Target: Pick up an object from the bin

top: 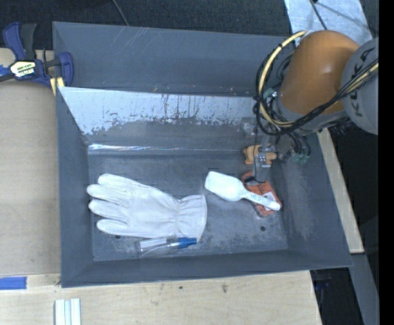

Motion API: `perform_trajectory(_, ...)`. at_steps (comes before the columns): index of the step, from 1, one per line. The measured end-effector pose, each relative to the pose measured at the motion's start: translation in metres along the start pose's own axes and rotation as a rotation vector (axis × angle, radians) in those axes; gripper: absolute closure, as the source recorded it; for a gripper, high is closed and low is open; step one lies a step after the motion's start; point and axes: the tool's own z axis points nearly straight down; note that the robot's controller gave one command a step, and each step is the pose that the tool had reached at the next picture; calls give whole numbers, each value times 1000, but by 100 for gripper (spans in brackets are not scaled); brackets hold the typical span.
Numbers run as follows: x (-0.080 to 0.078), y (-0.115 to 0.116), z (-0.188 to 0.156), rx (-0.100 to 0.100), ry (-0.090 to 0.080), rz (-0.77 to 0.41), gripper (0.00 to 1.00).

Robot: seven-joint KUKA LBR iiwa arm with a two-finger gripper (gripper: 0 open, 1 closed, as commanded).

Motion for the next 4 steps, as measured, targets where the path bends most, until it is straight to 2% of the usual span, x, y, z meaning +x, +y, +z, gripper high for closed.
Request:
perform_trajectory(1, 27, 4, 64, -2, 6, -91, 0)
perform_trajectory(2, 29, 18, 85, -1, 9, 106, 100)
perform_trajectory(3, 29, 18, 85, -1, 9, 105, 100)
perform_trajectory(4, 50, 14, -81, -1, 4, 113, 100)
